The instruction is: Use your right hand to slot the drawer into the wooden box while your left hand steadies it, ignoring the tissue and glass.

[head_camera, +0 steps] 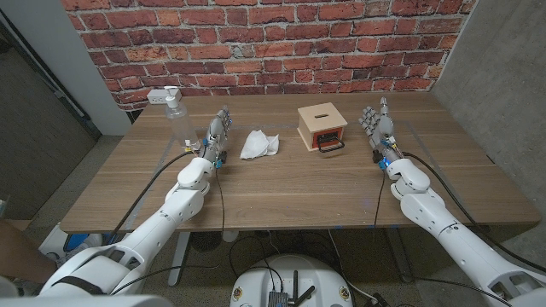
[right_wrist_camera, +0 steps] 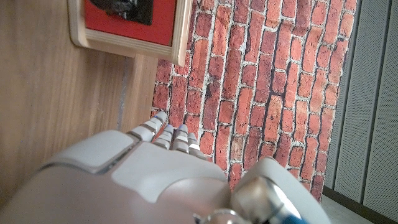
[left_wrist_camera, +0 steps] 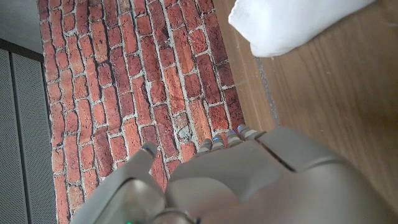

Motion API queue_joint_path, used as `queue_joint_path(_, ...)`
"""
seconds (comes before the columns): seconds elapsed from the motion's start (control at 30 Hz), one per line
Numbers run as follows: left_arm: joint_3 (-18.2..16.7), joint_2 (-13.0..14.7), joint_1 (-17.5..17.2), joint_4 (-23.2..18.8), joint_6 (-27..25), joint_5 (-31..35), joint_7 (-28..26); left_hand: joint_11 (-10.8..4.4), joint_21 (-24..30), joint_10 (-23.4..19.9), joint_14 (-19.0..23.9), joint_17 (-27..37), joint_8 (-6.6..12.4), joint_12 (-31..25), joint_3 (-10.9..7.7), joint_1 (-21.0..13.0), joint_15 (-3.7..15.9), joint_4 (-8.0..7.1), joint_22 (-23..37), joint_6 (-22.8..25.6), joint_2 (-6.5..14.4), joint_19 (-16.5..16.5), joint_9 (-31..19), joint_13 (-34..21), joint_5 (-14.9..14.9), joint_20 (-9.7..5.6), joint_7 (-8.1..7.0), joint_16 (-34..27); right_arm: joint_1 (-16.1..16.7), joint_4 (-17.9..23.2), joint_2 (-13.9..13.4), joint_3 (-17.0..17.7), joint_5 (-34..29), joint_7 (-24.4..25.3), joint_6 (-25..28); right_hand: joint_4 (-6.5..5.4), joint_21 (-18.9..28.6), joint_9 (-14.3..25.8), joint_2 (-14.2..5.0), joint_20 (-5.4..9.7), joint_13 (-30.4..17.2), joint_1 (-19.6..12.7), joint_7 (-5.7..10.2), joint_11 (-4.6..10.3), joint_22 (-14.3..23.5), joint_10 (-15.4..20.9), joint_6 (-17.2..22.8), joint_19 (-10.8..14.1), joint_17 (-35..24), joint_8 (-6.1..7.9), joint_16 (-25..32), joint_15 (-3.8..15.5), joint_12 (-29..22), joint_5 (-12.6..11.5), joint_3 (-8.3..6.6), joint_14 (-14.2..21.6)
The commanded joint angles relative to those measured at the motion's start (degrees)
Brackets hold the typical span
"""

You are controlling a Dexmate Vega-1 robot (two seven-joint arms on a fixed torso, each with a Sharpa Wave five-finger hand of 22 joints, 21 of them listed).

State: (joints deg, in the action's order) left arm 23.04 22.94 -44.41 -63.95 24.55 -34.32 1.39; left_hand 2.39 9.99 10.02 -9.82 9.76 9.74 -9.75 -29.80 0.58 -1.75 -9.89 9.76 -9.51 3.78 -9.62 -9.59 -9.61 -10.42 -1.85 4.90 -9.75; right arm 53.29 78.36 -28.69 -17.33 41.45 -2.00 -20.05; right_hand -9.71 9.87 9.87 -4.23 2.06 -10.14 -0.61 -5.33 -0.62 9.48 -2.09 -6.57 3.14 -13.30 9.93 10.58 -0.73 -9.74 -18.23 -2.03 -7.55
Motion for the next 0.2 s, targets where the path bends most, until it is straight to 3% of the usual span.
queue_joint_path(0.03,0.1,0.2,-1.1,-1.2,-0.4,0.7,-1.7,0.56,0.3,7.6,-9.7,0.1,-0.02,-0.1,0.30,0.3,-0.64,-0.25,0.1,-5.0,3.5,-8.8,0.0,-0.2,-0.5,-8.91,0.25,0.0,-1.5,-2.9,1.4,-0.7,1.4,-2.4,-0.7,-0.18,0.2,0.0,-1.94,2.12,0.1,0.7,-0.11,-0.13,0.1,-0.9,-0.9,-0.4,0.0,-0.27,-0.1,0.03,0.0,-0.4,0.44,-0.7)
queue_joint_path(0.2,-0.1,1.1,-2.1,-2.9,-1.2,0.8,-2.3,0.45,0.4,7.5,-9.6,0.1,0.04,-0.3,0.47,0.2,-0.71,-0.21,0.1,-5.2,3.7,-8.8,0.0,-0.1,-0.5,-8.94,0.13,-0.2,-2.0,-3.9,1.9,-0.9,1.7,-3.0,-0.7,-0.21,0.3,0.0,-1.99,2.08,0.1,0.8,-0.05,-0.07,0.1,-1.0,-1.0,-0.4,0.0,-0.15,0.1,0.05,-0.2,-0.5,0.55,-0.7)
